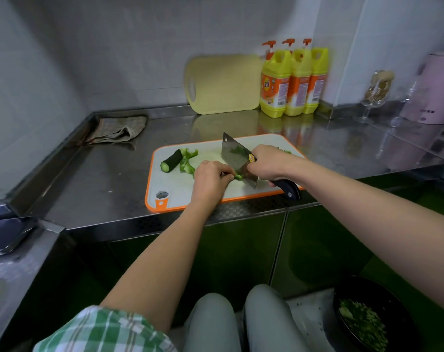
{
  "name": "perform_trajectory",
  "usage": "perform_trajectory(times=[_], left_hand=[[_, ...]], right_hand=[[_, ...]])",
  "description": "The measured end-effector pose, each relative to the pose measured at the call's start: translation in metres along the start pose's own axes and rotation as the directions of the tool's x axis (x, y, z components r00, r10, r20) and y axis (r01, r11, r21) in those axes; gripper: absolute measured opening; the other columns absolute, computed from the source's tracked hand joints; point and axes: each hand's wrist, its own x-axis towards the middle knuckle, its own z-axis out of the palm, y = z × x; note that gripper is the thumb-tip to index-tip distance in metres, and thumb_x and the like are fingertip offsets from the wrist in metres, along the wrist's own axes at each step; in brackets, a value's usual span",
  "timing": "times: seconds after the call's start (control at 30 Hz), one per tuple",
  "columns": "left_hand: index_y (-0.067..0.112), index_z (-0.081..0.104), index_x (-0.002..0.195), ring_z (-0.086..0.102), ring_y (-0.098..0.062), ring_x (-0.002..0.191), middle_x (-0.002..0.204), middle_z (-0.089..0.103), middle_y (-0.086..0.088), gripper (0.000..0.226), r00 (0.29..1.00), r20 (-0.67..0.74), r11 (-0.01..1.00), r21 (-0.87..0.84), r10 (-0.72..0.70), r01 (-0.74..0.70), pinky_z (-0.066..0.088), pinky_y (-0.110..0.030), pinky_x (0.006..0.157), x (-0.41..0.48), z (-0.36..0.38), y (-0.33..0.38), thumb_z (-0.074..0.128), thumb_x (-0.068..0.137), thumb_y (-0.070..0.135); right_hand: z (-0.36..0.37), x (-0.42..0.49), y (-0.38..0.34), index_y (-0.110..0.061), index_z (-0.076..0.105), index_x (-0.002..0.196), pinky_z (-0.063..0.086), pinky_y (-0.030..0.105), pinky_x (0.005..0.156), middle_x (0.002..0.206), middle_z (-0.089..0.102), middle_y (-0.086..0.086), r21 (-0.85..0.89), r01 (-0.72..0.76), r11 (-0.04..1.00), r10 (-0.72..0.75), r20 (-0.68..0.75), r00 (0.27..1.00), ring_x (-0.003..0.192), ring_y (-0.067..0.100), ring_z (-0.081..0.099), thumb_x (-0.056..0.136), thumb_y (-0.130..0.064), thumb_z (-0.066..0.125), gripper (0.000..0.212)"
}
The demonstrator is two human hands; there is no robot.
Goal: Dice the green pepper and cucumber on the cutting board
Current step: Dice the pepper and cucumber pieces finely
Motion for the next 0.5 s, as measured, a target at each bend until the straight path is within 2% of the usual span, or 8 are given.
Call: perform_trajectory(times=[0.1, 0.2, 0.3, 0.4, 0.5], left_hand=[[0.016, 0.079, 0.093, 0.062, -0.025, 0.092, 0.092, 0.075, -0.003, 0.011, 1.000, 0.006, 1.000, -0.001, -0.003, 0.003, 0.051, -0.039, 0.084, 0.000, -0.001, 0.001, 0.074, 0.083, 0.019], [0.016, 0.079, 0.092, 0.062, -0.024, 0.090, 0.092, 0.075, -0.003, 0.011, 1.000, 0.001, 1.000, 0.006, 0.010, -0.010, 0.051, -0.038, 0.082, -0.001, -0.002, 0.001, 0.075, 0.082, 0.018], [0.016, 0.079, 0.092, 0.063, -0.022, 0.089, 0.091, 0.075, -0.002, 0.011, 1.000, -0.013, 1.000, -0.008, 0.001, -0.001, 0.051, -0.037, 0.082, -0.002, -0.003, 0.001, 0.075, 0.082, 0.019], [0.016, 0.079, 0.090, 0.064, -0.019, 0.088, 0.089, 0.075, -0.001, 0.009, 1.000, -0.018, 1.000, -0.026, -0.013, 0.013, 0.050, -0.032, 0.082, -0.003, -0.004, 0.002, 0.075, 0.082, 0.018], [0.015, 0.079, 0.090, 0.065, -0.013, 0.084, 0.089, 0.076, 0.000, 0.009, 0.999, -0.026, 0.998, -0.049, -0.029, 0.028, 0.045, -0.021, 0.077, -0.004, -0.005, 0.004, 0.075, 0.083, 0.017]], right_hand=[[0.005, 0.004, -0.003, -0.004, 0.051, 0.081, 0.044, 0.024, 0.042, 0.072, 0.056, 0.017, -0.022, -0.007, 1.000, 0.007, 0.001, 1.000, 0.049, 0.027, 0.054, 0.090, -0.008, 0.046, 0.010], [0.014, 0.011, -0.009, -0.002, 0.056, 0.091, 0.051, 0.032, 0.054, 0.074, 0.058, 0.015, -0.068, -0.025, 0.997, 0.023, -0.028, 0.999, 0.055, 0.026, 0.057, 0.089, -0.009, 0.054, 0.008], [0.020, 0.016, -0.008, -0.005, 0.053, 0.091, 0.052, 0.034, 0.059, 0.073, 0.054, 0.010, -0.044, -0.028, 0.999, 0.024, -0.092, 0.995, 0.056, 0.025, 0.056, 0.091, -0.010, 0.051, 0.006], [0.022, 0.018, 0.001, -0.012, 0.043, 0.075, 0.052, 0.035, 0.059, 0.080, 0.053, 0.011, 0.038, -0.007, 0.999, 0.013, -0.161, 0.987, 0.058, 0.028, 0.057, 0.095, -0.014, 0.045, 0.021], [0.015, 0.015, 0.005, -0.015, 0.040, 0.070, 0.048, 0.030, 0.047, 0.074, 0.053, 0.010, 0.106, 0.007, 0.994, 0.010, -0.168, 0.986, 0.050, 0.026, 0.057, 0.095, -0.013, 0.044, 0.025]])
